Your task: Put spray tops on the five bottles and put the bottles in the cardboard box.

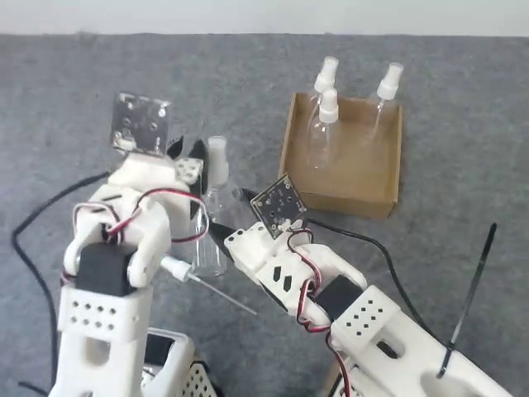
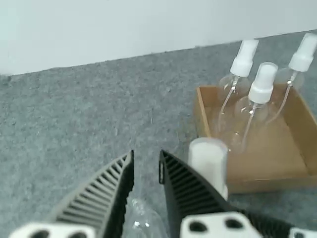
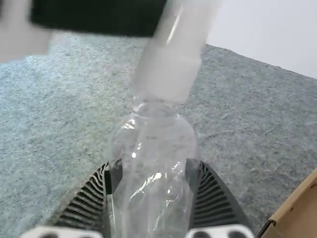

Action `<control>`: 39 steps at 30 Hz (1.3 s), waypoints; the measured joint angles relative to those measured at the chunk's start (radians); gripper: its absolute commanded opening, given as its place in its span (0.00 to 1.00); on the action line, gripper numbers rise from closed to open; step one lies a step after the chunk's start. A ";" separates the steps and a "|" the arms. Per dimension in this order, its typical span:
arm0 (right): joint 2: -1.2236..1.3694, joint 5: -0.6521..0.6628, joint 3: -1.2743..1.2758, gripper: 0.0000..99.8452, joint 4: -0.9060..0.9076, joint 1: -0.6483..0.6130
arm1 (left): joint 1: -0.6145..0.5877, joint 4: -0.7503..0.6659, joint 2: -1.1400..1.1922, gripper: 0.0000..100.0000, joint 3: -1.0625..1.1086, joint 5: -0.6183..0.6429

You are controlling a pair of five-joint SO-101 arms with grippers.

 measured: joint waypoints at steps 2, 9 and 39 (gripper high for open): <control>0.000 0.000 0.000 0.01 0.000 -0.002 | 0.000 0.002 -0.058 0.07 0.009 -0.005; 0.000 0.000 0.000 0.01 0.000 -0.002 | 0.000 0.002 -0.143 0.13 -0.015 -0.006; 0.002 0.000 0.002 0.01 0.021 -0.002 | 0.037 -0.002 0.049 0.15 -0.086 -0.035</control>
